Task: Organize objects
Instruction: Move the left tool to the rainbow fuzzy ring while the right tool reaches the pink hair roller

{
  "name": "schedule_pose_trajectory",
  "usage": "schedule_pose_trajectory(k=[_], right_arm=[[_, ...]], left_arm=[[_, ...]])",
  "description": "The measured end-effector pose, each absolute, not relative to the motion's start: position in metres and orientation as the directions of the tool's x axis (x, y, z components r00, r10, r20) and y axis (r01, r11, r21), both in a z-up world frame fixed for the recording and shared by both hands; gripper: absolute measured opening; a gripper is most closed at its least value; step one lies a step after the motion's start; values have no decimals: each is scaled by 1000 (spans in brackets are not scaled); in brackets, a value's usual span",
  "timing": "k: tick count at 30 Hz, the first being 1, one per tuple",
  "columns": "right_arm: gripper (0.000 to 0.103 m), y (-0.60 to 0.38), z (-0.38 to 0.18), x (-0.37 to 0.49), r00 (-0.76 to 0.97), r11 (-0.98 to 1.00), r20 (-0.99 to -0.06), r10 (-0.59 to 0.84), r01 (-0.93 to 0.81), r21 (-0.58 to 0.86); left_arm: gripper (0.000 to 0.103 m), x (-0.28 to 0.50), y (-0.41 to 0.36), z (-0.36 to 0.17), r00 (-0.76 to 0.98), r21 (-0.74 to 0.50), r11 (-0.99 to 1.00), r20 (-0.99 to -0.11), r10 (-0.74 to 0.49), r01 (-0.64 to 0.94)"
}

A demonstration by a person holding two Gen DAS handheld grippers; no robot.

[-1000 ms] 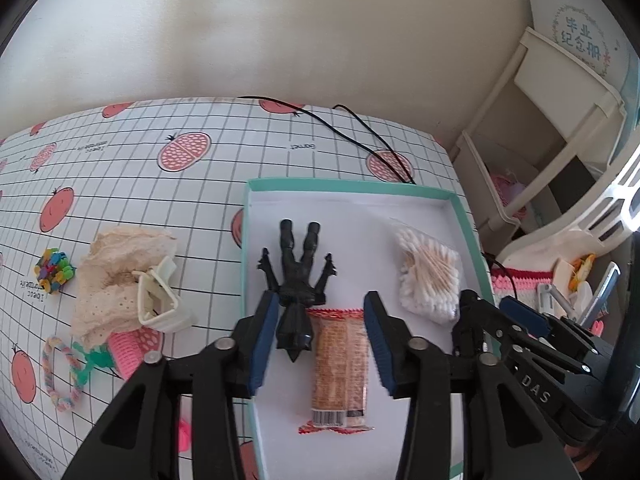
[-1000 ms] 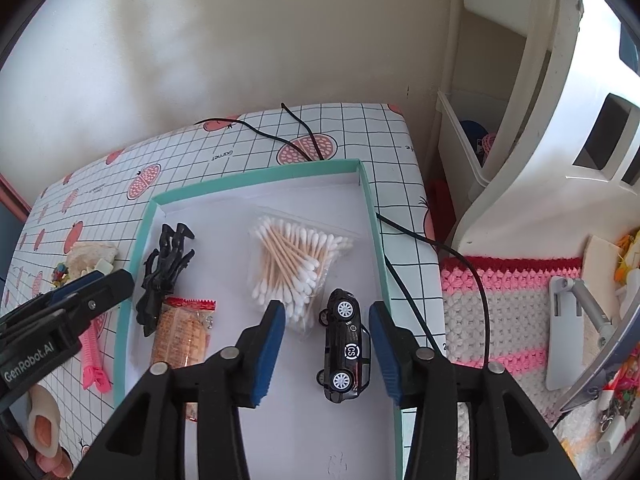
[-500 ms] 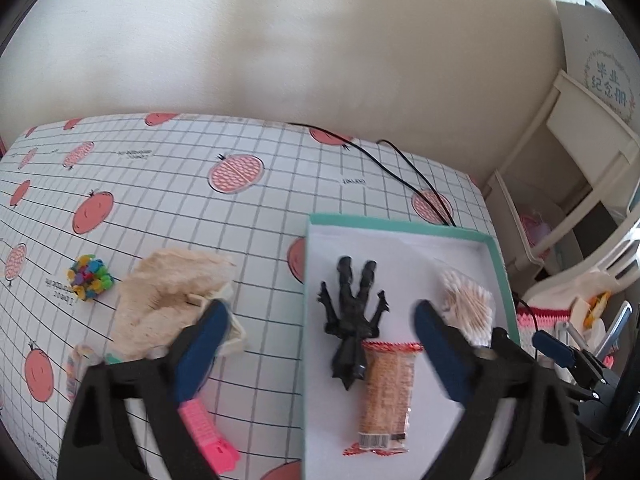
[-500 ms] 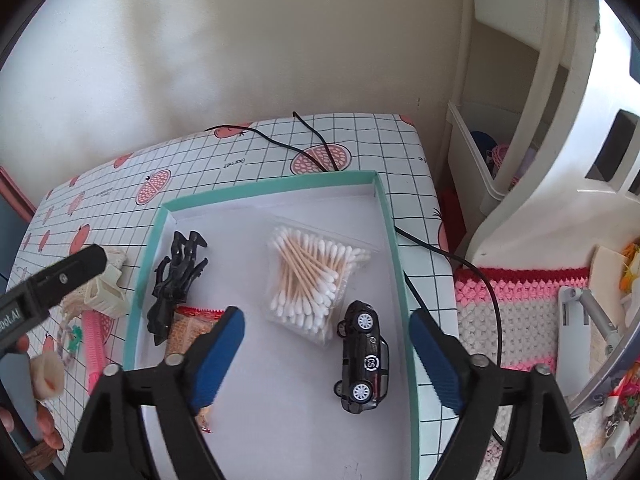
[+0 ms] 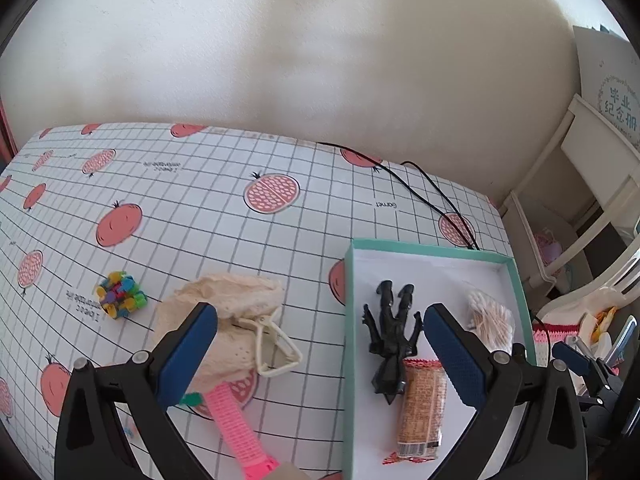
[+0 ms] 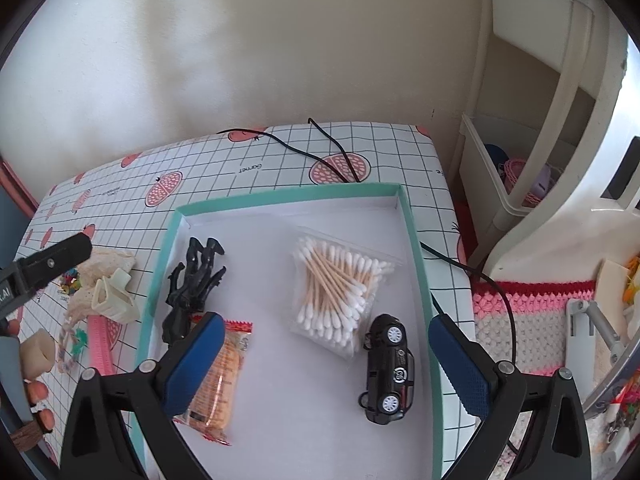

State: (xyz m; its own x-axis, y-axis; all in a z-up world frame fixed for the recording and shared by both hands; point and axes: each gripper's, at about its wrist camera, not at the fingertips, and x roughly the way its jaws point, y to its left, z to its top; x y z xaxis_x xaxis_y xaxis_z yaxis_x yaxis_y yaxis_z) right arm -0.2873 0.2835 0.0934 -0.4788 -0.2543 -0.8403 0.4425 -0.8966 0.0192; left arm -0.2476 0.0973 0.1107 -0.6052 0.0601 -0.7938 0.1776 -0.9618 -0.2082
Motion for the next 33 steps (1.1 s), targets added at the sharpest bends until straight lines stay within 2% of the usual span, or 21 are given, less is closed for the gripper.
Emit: schedule_pose_trajectory(k=[14,23,33], right_arm=[[103,218,109,-265,-473,-848,-821,-318,529,24],[103,159,116,-235,-436,-777,-799,-414,626,61],[101,115,111,-199,-398,-690,-793,-461,723,38]], left_arm=[[103,-242,23,132,-624,-201,-950,-781,10,237],[103,-226,-29,139,-629,-216,-933,-777,-14,287],[103,-201,-69,140,-632,-180,-933,-773,-61,311]])
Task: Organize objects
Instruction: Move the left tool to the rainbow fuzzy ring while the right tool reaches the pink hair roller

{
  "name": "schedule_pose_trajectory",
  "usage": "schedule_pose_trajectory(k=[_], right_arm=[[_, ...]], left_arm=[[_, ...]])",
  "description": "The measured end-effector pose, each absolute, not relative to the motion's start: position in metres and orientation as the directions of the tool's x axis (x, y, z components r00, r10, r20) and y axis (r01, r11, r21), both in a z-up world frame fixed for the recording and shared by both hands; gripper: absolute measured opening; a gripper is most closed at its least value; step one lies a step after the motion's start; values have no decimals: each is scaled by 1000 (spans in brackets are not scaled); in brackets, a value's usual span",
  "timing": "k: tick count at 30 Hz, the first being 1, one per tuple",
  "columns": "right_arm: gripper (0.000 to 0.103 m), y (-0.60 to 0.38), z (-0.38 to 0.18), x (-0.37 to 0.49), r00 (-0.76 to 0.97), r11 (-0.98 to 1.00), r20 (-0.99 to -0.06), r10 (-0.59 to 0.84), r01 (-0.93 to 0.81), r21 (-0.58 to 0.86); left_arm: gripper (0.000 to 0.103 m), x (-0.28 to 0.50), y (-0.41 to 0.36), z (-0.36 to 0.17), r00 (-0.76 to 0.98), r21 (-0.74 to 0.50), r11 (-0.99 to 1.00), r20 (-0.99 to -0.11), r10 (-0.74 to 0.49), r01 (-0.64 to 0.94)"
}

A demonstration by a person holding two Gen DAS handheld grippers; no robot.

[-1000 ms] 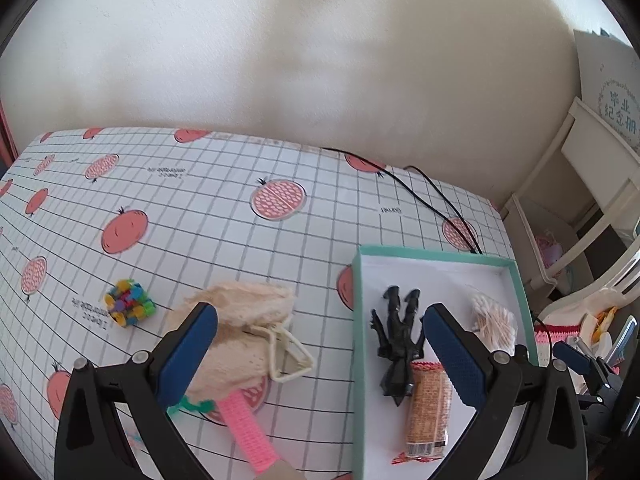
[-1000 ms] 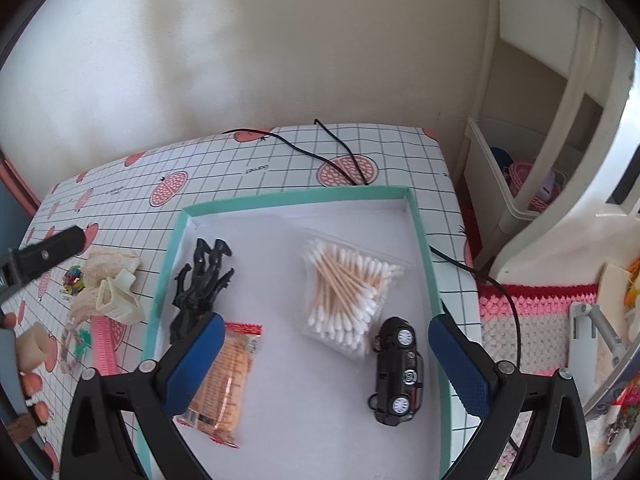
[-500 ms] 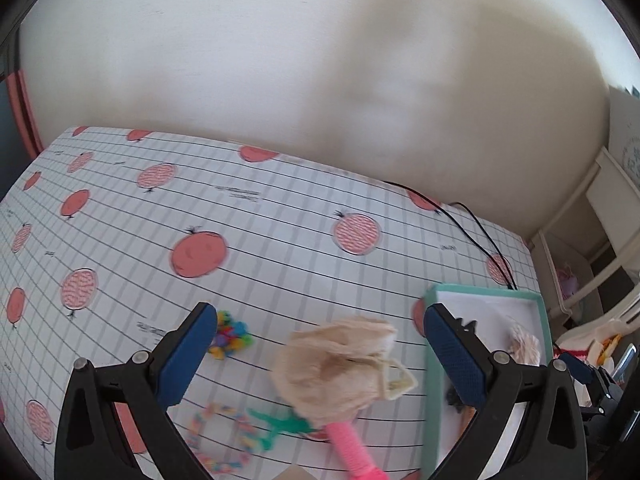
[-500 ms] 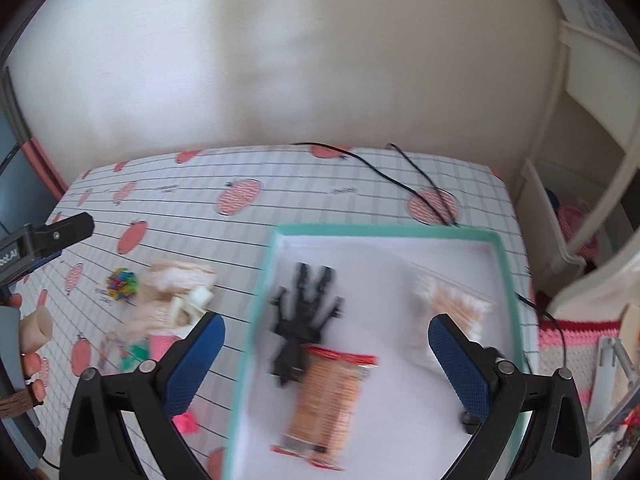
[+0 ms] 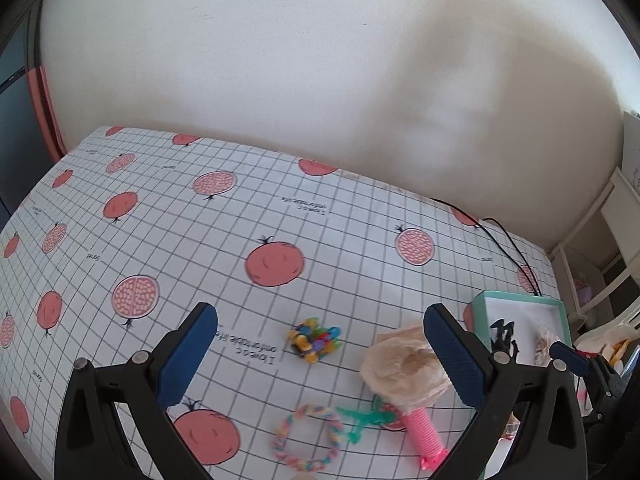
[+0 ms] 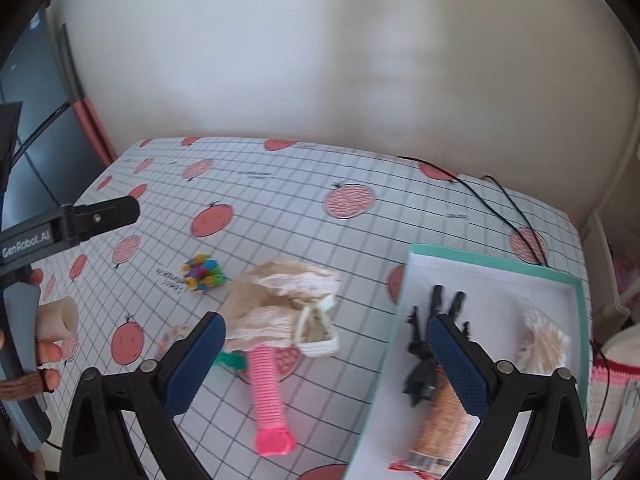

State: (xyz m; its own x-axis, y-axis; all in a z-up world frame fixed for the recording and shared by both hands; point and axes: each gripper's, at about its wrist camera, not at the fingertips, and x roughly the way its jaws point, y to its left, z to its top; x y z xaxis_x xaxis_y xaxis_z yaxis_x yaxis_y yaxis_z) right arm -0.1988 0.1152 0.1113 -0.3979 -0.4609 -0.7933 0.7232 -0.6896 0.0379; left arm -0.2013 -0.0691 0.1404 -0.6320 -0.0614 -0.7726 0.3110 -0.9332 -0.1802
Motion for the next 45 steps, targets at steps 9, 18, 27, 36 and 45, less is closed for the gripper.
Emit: schedule_pose_trajectory(k=[9,18,27,36,45], right_arm=[[86,106,93,-182,-343,-647,-826,-447,762,33],[78,107,76,-175,-316,-636,-862,-396,772,9],[73,98,56,-170,-280,-619,-895,-347,785,-6],[70,90,34,-170,-251,-615,-922,-296,788,-17],[70,88,23,-174,-251,-619,-934,-255,784,-42]], left_arm=[[103,-182,-87,132,-620,-190,-925,-782,-60,329],[103,-166,-80,96,-534,-162,-936,-845,-31,311],[102,-171,-67,67,-433,-150,-937,-901,-1,314],[96,-173,-72,43,-361,-126,-931,-933,-7,344],[86,-176,-66,28,-303,-78,-939,-952,-29,334]])
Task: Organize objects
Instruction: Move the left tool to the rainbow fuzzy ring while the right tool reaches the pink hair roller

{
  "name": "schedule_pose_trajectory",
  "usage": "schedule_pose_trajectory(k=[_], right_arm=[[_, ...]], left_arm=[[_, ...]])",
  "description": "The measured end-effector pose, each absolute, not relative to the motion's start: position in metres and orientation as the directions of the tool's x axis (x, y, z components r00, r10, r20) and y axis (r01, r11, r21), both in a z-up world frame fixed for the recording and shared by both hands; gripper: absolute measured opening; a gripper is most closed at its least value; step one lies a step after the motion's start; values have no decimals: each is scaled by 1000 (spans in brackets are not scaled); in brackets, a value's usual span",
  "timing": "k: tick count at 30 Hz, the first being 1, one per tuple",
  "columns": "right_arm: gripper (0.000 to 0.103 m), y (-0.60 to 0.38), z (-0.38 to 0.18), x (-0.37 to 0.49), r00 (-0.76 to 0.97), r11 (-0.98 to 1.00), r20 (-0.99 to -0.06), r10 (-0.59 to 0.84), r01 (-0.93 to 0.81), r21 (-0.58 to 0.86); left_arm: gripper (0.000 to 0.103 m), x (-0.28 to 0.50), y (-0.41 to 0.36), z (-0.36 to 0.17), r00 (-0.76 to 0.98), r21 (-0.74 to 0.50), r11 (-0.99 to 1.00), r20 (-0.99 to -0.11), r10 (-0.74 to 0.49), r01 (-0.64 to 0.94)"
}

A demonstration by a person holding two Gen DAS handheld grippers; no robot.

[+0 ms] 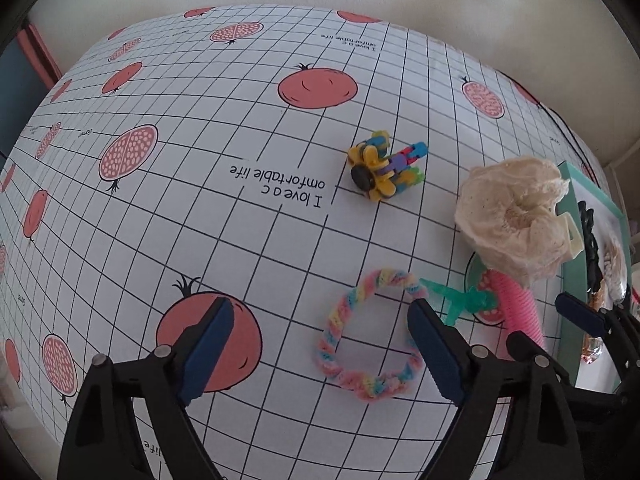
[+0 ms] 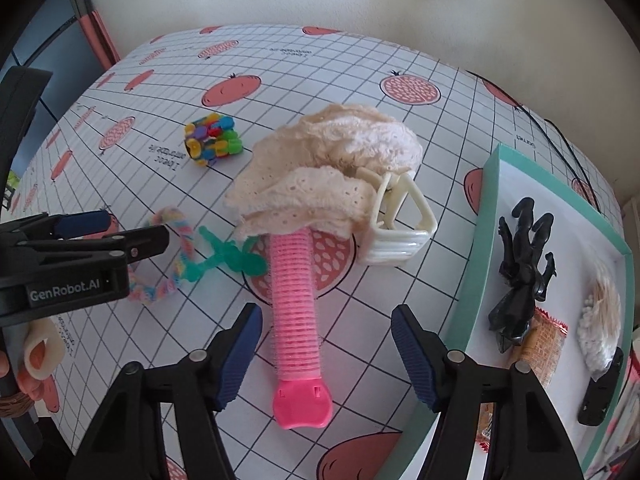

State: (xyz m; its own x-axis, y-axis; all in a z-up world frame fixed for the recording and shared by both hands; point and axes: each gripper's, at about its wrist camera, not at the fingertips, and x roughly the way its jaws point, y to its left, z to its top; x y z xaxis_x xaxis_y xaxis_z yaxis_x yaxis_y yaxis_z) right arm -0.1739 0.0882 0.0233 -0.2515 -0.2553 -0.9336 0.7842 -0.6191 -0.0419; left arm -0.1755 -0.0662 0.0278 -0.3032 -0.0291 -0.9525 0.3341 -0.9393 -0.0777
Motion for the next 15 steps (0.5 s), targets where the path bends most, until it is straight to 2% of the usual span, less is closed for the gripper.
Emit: schedule_pose_trajectory(k=[2,15], right_arm=[[70,87,21,-172,-254,-615,-935,-246,787,-51],[68,88,16,-170,-248,-599,-940,-236,798,-61]], left_arm=[[78,-176,-66,24,-292,-69,-940,-956,-33,333],[70,-179,-64,19,-282,-25,-948,-957,-69,317]])
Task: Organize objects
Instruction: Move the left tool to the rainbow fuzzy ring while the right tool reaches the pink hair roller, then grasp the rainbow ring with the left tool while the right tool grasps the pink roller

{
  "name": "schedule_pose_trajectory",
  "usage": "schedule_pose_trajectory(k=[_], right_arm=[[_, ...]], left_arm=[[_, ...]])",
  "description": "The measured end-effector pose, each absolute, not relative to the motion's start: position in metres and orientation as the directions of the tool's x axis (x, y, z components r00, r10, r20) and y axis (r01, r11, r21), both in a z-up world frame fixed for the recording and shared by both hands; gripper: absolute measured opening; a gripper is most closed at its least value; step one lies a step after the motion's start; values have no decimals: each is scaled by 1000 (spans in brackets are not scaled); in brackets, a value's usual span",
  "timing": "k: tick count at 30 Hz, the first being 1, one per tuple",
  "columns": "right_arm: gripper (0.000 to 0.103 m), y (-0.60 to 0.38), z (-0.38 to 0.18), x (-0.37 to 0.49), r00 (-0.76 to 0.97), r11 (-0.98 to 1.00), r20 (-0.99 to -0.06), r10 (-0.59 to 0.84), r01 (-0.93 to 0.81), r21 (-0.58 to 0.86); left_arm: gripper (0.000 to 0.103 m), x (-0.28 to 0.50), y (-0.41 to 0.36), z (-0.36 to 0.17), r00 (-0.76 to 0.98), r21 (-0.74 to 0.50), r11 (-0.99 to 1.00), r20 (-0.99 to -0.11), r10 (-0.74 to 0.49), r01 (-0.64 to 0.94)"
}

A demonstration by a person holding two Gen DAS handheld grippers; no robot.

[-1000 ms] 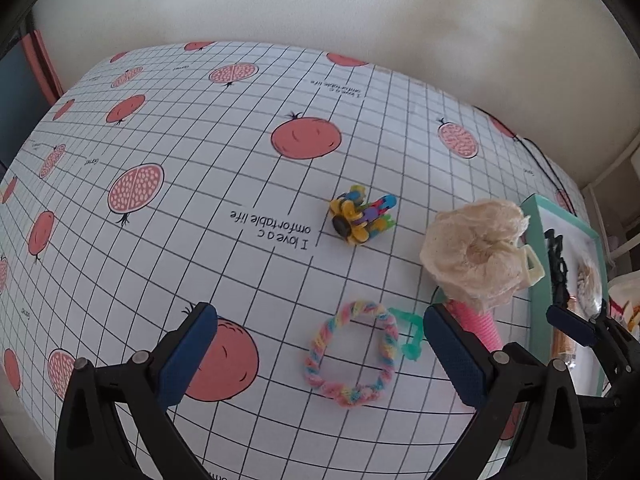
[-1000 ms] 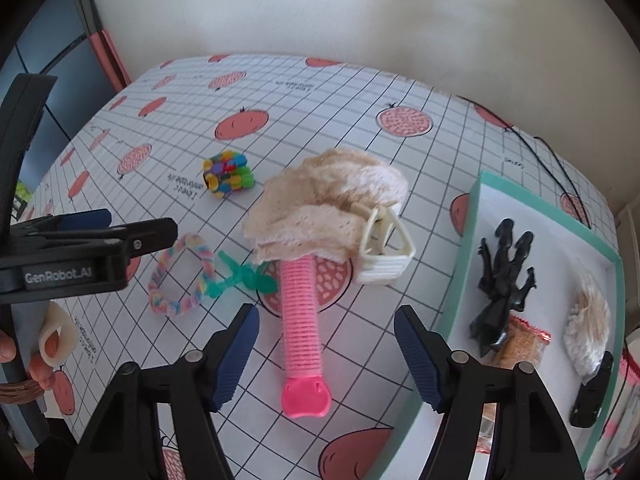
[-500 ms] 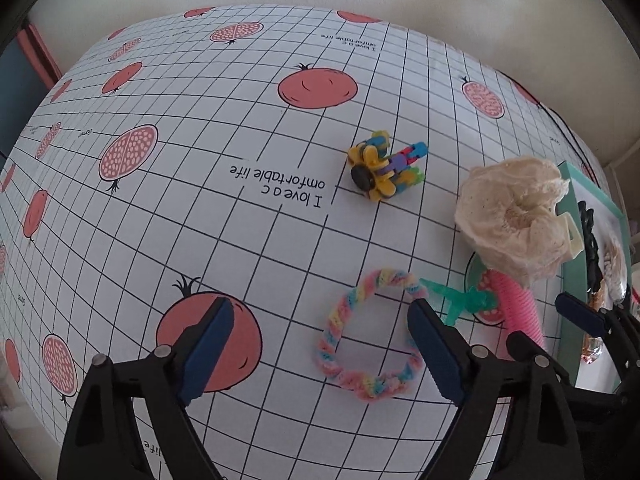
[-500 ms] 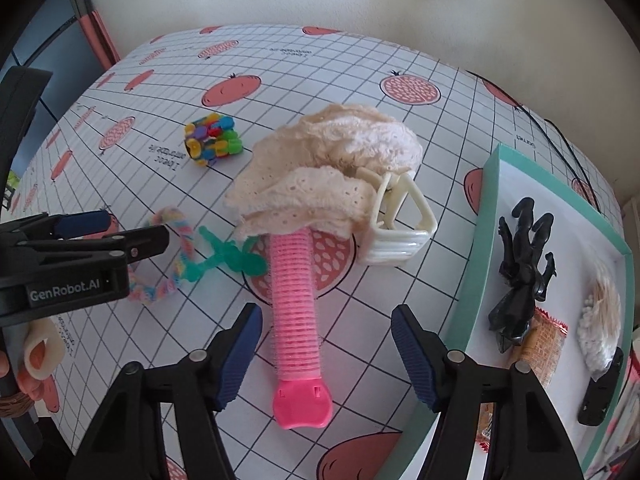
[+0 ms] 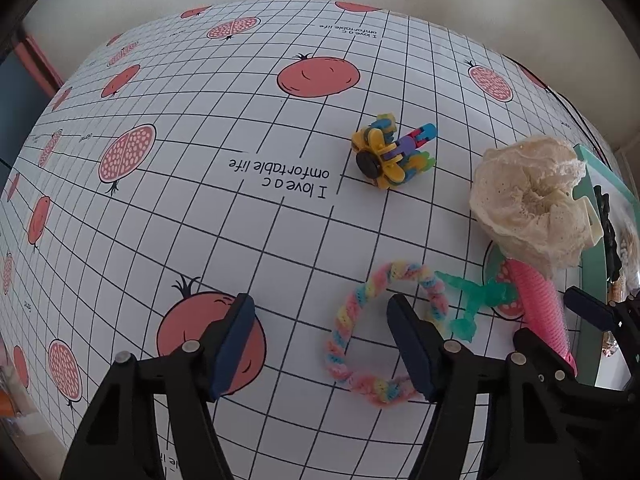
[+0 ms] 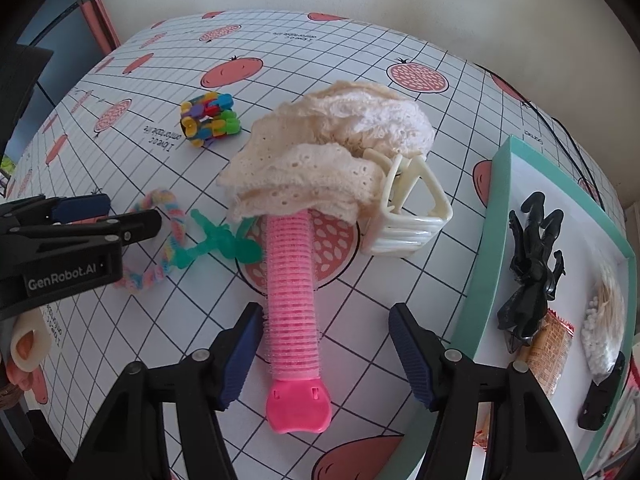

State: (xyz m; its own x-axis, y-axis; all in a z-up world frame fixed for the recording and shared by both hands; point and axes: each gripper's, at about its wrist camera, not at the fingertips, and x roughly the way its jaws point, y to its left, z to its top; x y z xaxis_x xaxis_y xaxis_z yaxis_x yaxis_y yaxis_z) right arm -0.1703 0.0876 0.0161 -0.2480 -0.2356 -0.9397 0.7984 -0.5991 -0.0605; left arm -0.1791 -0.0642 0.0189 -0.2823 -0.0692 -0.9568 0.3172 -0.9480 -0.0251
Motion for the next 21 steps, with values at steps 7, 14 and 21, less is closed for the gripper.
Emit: schedule_pose_trajectory(k=[7,14,21], right_arm=[[48,96,19,-173,-249,-589,-934,-255,806,-54],[30,107,22,-179,-232,-592,-933,-276,806,-25],[27,110,23,-179,-176,-565,-940,-293,825,21]], left_arm=[[49,-180,-68,22,-301,-25,-948,-950,-75,317],[30,-181,-74,23,-317,-26,-945,-945,-84,327],[11,-182,-77,23,-323,-30,-942,-943,-84,333]])
